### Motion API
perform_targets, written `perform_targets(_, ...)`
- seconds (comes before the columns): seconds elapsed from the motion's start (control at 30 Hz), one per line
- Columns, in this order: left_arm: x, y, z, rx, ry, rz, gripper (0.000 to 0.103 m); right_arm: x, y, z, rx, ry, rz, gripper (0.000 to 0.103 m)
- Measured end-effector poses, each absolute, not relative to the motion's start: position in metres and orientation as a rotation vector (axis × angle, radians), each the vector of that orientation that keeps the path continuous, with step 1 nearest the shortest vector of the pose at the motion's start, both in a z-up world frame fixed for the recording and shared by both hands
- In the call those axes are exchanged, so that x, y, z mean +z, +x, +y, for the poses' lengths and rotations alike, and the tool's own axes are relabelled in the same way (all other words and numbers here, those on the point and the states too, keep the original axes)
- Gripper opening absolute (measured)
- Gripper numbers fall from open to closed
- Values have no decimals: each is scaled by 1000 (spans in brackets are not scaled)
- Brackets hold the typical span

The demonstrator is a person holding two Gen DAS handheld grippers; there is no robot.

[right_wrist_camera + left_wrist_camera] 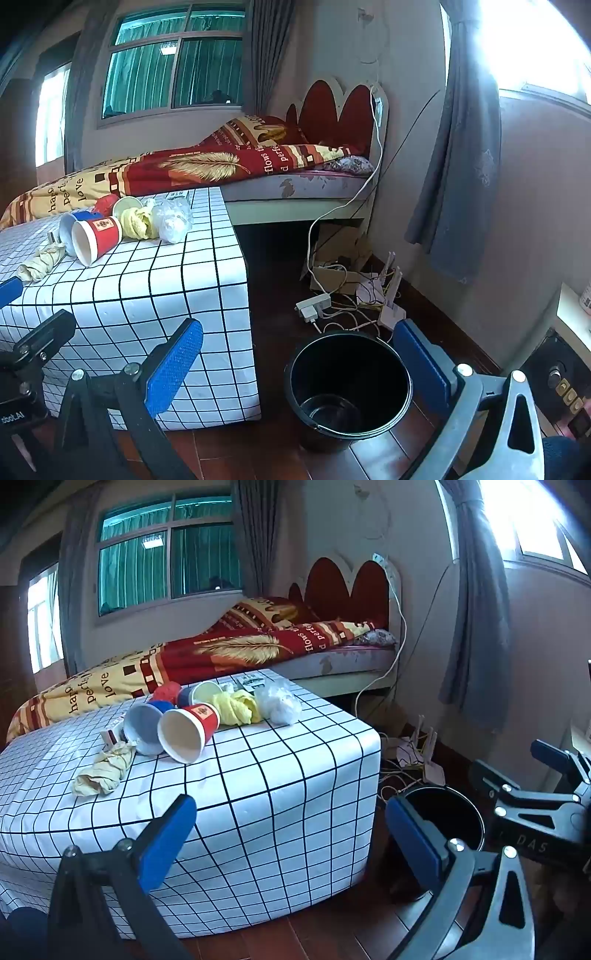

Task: Collect trash

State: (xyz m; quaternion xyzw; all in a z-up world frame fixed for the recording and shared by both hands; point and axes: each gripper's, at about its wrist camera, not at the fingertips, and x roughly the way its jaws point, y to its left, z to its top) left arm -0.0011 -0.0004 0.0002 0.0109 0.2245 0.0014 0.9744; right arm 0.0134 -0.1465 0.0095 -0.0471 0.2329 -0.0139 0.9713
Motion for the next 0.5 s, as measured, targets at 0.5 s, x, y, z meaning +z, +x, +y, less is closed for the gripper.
perform_targets(0.5,-2,-2,-1,6,26,478,103,12,9,-146,-28,-93,448,103)
